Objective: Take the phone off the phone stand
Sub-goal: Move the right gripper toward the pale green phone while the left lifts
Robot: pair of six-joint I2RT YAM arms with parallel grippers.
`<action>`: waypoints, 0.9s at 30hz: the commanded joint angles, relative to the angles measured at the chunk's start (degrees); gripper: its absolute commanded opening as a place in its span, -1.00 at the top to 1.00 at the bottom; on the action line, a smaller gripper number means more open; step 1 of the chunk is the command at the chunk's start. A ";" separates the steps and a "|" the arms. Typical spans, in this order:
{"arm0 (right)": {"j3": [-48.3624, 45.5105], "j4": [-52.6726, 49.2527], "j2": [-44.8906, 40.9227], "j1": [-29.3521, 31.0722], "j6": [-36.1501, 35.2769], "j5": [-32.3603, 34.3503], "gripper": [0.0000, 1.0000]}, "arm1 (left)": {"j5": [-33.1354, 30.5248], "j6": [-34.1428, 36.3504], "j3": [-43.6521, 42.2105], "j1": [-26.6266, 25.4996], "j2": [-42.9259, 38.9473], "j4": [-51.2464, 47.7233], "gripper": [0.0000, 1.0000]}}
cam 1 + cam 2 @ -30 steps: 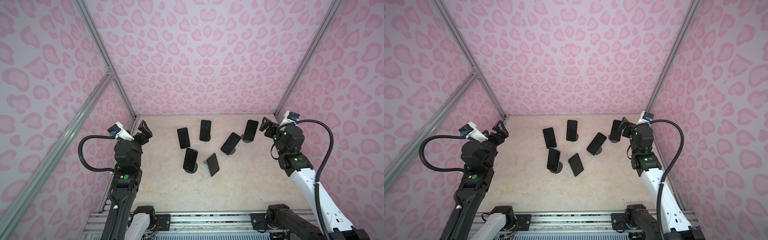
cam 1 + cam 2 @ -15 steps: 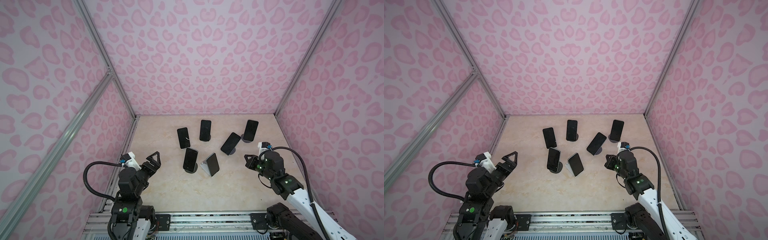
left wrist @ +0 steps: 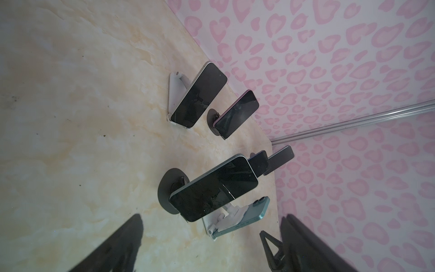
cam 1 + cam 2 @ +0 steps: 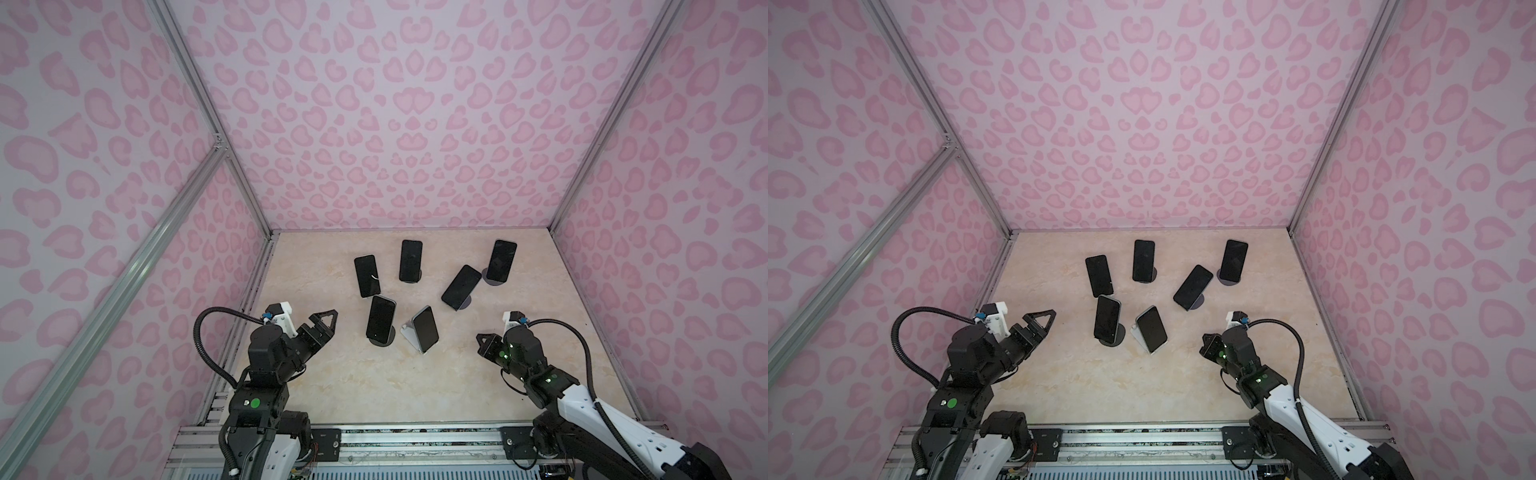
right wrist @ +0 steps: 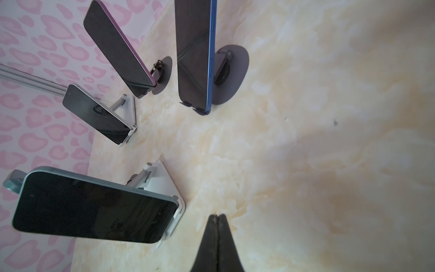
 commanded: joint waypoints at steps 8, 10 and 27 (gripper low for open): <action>3.27 19.73 20.43 1.23 3.47 -8.93 1.00 | 2.45 -1.43 -0.17 -0.14 0.53 1.81 -0.89; 3.88 21.36 23.88 2.58 3.98 -7.30 1.00 | 3.04 -0.07 0.39 -0.20 0.94 1.42 -0.88; 2.54 45.35 46.09 6.23 14.65 -6.85 1.00 | 1.66 0.98 -2.52 -0.27 -0.34 0.60 -0.90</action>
